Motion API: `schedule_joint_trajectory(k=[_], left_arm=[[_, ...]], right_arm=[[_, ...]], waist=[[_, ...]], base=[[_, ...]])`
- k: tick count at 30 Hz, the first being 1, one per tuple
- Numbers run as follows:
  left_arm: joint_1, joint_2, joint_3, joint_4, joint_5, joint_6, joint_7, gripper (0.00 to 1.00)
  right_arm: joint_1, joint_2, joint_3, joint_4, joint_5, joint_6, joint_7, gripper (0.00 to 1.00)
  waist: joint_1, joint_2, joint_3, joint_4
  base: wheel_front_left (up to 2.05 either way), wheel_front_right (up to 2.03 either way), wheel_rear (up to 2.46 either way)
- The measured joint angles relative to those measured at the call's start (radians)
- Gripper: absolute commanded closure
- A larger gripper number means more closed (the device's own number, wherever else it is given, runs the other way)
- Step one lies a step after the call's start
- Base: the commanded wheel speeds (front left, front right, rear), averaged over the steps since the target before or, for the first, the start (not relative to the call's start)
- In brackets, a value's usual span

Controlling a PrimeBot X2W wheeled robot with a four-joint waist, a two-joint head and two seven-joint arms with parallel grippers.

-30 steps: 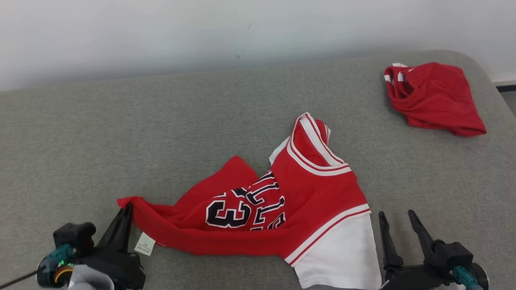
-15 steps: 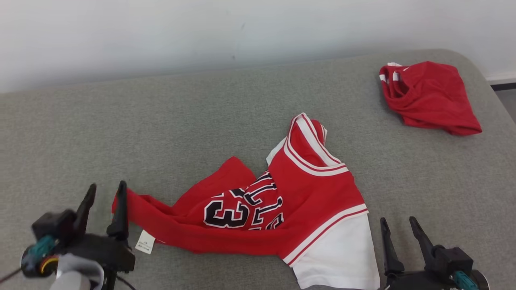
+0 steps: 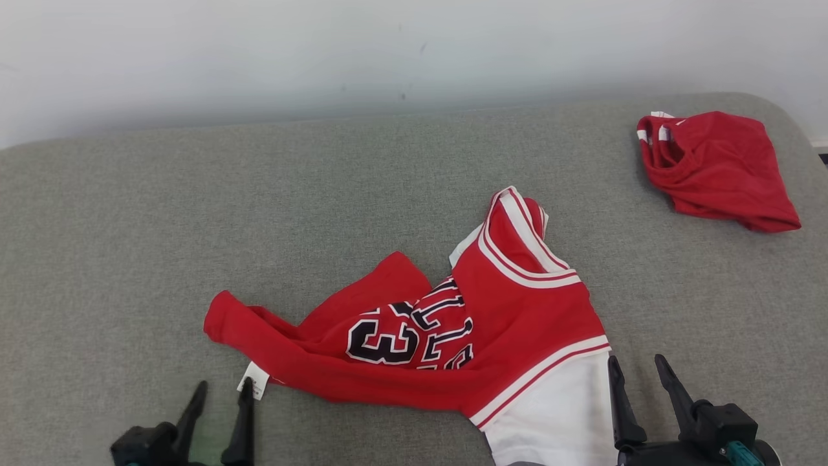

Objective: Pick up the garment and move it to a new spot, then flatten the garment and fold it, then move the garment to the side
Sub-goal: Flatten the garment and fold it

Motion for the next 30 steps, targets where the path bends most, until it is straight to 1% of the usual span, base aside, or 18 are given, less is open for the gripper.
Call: schedule_joint_trajectory(k=[4,9,13,14,15,17,21,30], left_arm=[[-0.014,-0.002,-0.043,0.044,-0.008,-0.004,0.0,0.0],[-0.062,0.024,-0.087,0.129,0.004,-0.005,0.0,0.0],[-0.094,0.031,-0.1,0.199,0.003,-0.006,0.0,0.0],[-0.1,0.035,-0.109,0.216,0.002,-0.006,0.0,0.54],[-0.106,0.036,-0.108,0.223,-0.004,-0.006,0.0,1.0],[-0.117,0.039,-0.124,0.24,-0.017,-0.006,0.0,1.0],[-0.109,0.032,-0.12,0.21,-0.019,-0.006,0.0,1.0],[-0.008,0.029,-0.101,0.077,0.032,-0.006,0.0,1.0]], right_arm=[[-0.006,0.0,0.008,-0.002,0.0,0.0,0.0,0.0],[-0.007,-0.004,0.01,-0.001,0.001,0.0,0.0,0.0],[-0.008,-0.005,0.007,-0.003,0.001,0.0,0.0,0.0],[-0.008,-0.005,0.007,-0.004,0.001,0.0,0.0,0.0],[-0.008,-0.005,0.006,-0.006,0.001,0.0,0.0,0.0],[-0.007,-0.004,0.004,-0.008,0.0,0.0,0.0,0.0],[0.011,-0.003,-0.012,-0.012,-0.001,0.0,0.0,0.0],[0.036,0.0,-0.006,-0.001,0.006,0.0,0.0,0.0]], waist=[[0.0,0.0,0.003,-0.009],[0.0,0.0,0.01,-0.032],[0.0,0.0,0.014,-0.053],[0.0,0.0,0.015,-0.058],[0.0,0.0,0.016,-0.062],[0.0001,0.0,0.015,-0.069],[0.0,0.0,0.001,-0.068],[0.0,-0.0001,-0.045,-0.017]], base=[[0.0,0.0,0.0],[0.0,0.0,0.0],[0.0,0.0,0.0],[0.0,0.0,0.0],[0.0,0.0,0.0],[0.0,0.0,0.0],[0.0,0.0,0.0],[0.0,0.0,0.0]])
